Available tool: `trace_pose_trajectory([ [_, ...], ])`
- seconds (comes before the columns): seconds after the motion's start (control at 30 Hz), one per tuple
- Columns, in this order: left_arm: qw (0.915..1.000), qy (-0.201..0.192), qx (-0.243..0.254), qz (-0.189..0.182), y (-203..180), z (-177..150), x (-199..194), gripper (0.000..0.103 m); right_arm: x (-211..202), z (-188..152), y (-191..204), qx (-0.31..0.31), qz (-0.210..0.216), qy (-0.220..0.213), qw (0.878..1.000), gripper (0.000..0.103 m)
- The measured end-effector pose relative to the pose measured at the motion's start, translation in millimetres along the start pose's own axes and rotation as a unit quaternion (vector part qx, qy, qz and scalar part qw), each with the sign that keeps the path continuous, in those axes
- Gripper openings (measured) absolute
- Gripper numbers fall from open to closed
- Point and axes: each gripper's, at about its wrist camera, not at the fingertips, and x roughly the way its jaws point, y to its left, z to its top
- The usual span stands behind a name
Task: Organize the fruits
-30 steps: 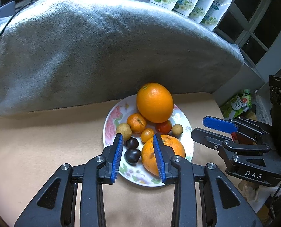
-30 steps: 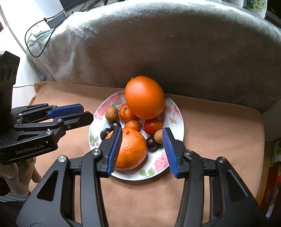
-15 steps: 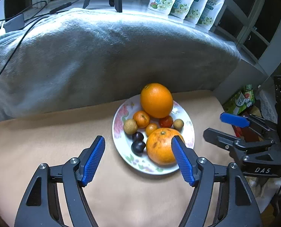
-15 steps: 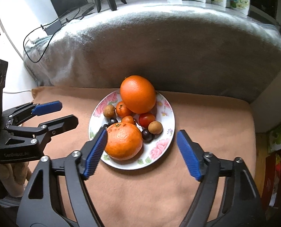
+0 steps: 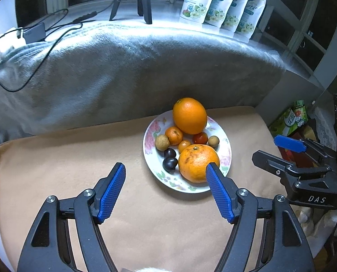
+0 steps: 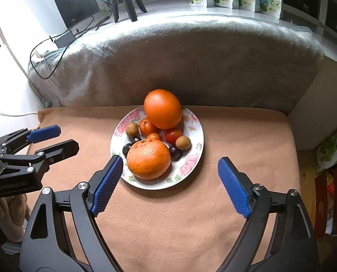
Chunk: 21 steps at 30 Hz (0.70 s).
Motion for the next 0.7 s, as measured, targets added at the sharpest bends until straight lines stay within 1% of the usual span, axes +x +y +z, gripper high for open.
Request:
trace_pose_trajectory([
  [0.2,1.0000,-0.001,0.006,0.001,-6,1,-3,0.073,-7,-1,-2,0.004,-0.004,-0.005,1.000,0.088],
  [0.7,0.9998,-0.013,0.010,0.006,-14,1,-16,0.073,-7,-2,-3,0.006,-0.004,-0.003,1.000,0.088],
])
